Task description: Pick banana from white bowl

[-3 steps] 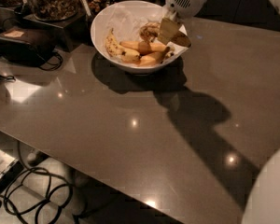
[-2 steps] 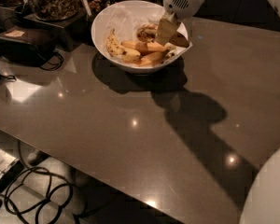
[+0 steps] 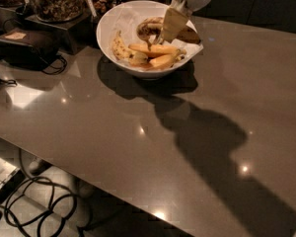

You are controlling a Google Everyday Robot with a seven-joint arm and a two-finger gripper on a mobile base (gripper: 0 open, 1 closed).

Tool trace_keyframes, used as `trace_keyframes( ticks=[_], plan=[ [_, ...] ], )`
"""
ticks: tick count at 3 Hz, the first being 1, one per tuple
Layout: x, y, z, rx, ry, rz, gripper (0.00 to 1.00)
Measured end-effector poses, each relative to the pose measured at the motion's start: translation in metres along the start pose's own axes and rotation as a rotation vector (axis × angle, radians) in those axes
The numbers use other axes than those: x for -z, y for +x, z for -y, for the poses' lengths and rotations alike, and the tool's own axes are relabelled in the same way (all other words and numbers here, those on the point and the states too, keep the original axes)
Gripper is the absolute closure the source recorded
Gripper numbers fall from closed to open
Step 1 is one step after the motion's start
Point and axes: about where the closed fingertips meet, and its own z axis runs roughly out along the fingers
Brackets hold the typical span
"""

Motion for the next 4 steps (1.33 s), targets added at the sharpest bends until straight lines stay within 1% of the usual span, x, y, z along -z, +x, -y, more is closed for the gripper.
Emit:
trace_keyframes(
  ticks=[1, 2, 3, 4],
  plan=[
    [0.023, -0.005, -0.026, 0.008, -0.032, 0.042, 1.00],
    [0.022, -0.007, -0.025, 0.010, -0.030, 0.047, 1.00],
    [0.033, -0.015, -0.049, 0.032, -0.016, 0.054, 1.00],
    [0.053, -0.013, -0.102, 0.007, -0.019, 0.092, 1.00]
  ],
)
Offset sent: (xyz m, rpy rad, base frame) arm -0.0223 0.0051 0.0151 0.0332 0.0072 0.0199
